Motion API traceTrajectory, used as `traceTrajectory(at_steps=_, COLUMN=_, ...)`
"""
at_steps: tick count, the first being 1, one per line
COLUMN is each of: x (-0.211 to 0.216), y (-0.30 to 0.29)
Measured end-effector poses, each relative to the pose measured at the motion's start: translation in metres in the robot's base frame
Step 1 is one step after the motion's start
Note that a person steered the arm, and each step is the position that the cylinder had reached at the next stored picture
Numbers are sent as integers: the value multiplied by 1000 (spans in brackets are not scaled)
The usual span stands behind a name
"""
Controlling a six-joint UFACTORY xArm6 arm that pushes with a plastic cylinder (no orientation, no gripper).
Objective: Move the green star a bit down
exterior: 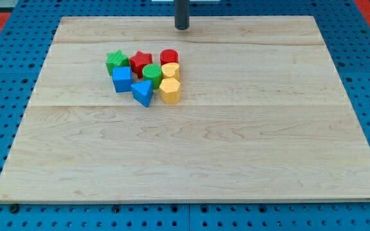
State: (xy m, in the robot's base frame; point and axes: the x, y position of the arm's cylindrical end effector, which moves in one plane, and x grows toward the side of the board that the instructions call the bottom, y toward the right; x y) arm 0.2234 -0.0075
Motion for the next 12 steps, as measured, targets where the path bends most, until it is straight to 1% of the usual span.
traceTrajectory(at_steps=1, x=7, y=0)
traceTrajectory(at_steps=2, x=40, y=1)
traceTrajectory(at_steps=6, x=42, y=5)
traceTrajectory(at_steps=9, x=42, y=37)
traceTrajectory(at_steps=12, x=42, y=50)
